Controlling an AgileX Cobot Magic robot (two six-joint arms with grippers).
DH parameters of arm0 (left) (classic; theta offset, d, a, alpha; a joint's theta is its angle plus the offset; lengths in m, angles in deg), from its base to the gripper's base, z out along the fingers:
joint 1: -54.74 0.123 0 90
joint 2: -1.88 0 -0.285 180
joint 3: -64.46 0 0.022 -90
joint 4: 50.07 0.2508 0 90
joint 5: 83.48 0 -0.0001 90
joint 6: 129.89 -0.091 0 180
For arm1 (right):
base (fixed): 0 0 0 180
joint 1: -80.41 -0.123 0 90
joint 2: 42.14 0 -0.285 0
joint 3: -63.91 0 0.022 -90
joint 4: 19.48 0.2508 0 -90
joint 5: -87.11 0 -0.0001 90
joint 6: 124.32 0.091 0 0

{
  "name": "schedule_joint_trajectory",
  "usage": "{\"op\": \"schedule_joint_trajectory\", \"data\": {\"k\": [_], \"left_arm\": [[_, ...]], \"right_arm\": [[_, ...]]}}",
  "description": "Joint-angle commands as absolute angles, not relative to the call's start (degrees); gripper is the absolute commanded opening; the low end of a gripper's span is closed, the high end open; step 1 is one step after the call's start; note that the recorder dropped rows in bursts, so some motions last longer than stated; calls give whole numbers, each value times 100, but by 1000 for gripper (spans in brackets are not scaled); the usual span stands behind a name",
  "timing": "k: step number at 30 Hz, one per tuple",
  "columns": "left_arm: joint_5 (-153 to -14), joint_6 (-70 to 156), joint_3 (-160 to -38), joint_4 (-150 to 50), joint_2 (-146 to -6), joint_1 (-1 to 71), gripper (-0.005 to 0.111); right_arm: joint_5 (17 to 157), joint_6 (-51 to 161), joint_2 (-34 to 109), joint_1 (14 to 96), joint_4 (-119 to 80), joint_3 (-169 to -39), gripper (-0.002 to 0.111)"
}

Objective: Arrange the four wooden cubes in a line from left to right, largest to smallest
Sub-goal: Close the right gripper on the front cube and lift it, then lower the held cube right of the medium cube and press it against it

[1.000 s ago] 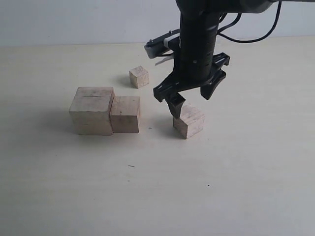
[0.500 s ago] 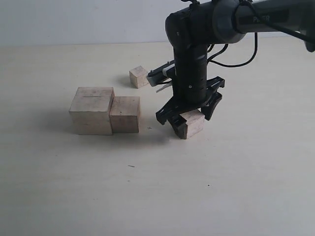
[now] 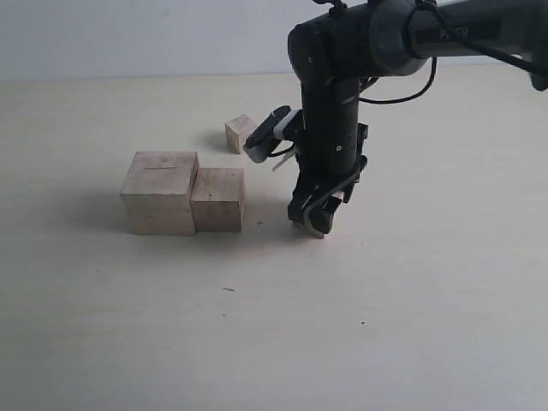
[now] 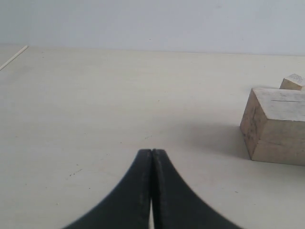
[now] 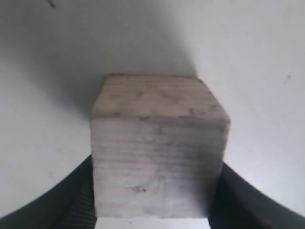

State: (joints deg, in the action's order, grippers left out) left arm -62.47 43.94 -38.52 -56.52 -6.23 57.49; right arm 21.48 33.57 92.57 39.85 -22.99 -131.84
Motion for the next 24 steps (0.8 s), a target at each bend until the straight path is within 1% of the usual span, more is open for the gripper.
{"op": "schedule_joint_trajectory", "data": {"k": [1,4,12,19,24], "left_arm": [[-6317,4442,-3832,-5647,-591,5741,0],[-6317,4442,-3832,-5647,-591,5741,0],[-6317,4442,-3832,-5647,-591,5741,0],[-6317,4442,-3832,-5647,-591,5741,0],[-6317,4442,-3832,-5647,-591,5741,0]], "right_arm": [[2368,1344,9234,3974,-2305,-13185,0],[2421,560,9234,3974,-2287,-13185,0],[3086,-427,9234,3974,-2196,-13185,0],[3375,-1455,9234,3974,-1208,-13185,0],[3572,-1503,9234,3974,-881,-13185,0]]}}
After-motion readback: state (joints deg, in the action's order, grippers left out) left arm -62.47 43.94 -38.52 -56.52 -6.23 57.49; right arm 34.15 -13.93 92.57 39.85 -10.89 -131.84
